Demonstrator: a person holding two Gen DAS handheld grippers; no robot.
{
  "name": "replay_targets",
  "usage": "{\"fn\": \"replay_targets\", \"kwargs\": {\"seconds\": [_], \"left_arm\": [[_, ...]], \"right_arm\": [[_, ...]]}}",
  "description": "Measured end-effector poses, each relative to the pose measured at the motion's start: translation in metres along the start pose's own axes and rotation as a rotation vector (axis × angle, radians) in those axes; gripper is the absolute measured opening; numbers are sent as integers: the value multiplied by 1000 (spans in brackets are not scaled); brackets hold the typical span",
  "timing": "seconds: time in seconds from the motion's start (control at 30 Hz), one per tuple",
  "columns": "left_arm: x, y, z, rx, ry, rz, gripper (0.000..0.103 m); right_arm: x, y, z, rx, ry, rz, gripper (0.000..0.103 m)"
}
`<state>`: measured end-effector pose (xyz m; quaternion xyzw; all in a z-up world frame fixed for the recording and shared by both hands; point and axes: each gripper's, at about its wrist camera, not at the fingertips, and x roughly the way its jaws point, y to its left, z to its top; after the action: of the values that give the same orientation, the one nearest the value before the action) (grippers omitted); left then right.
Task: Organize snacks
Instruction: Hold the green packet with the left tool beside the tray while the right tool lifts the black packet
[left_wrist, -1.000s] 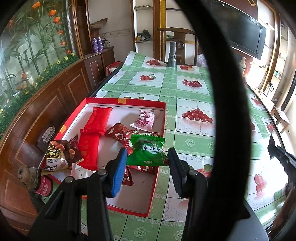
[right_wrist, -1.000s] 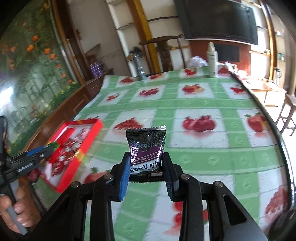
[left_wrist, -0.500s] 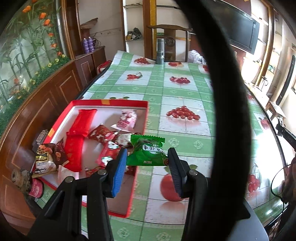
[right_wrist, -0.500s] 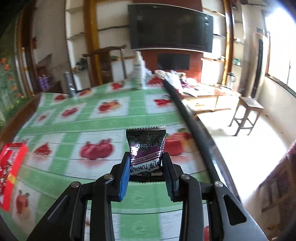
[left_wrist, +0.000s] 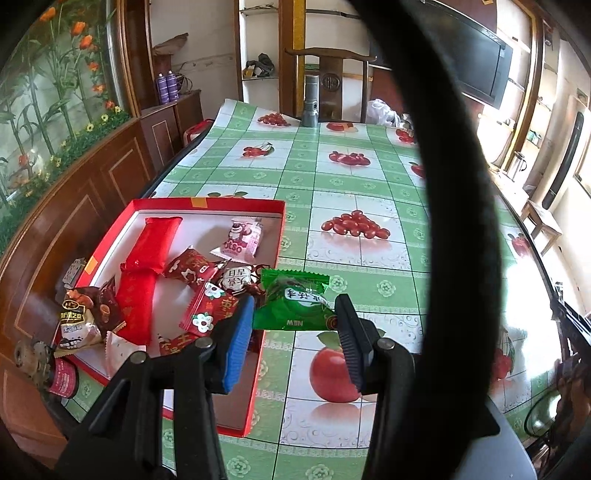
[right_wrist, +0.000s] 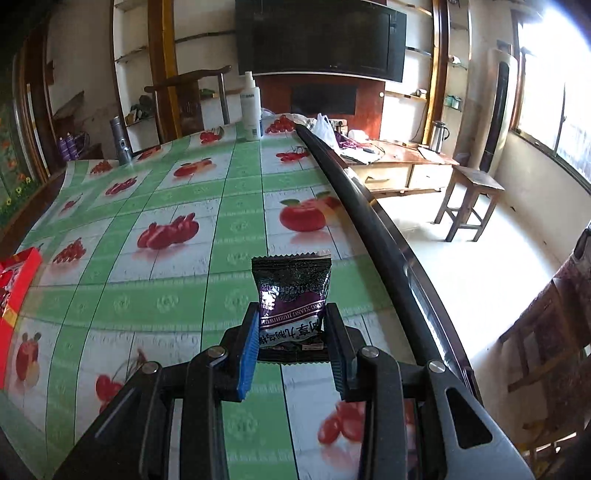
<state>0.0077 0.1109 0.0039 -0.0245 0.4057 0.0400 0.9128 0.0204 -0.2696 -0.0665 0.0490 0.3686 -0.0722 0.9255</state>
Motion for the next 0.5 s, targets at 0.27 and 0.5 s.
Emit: {"fn": "replay_targets", "kwargs": {"seconds": [0.27, 0.5], "left_arm": [[-5, -11, 0, 17, -1, -28, 46], [-8, -9, 4, 9, -11, -32, 46]], "right_arm": [[9, 13, 51, 12, -146, -18, 34], [23, -14, 62, 111, -102, -42, 34]]}}
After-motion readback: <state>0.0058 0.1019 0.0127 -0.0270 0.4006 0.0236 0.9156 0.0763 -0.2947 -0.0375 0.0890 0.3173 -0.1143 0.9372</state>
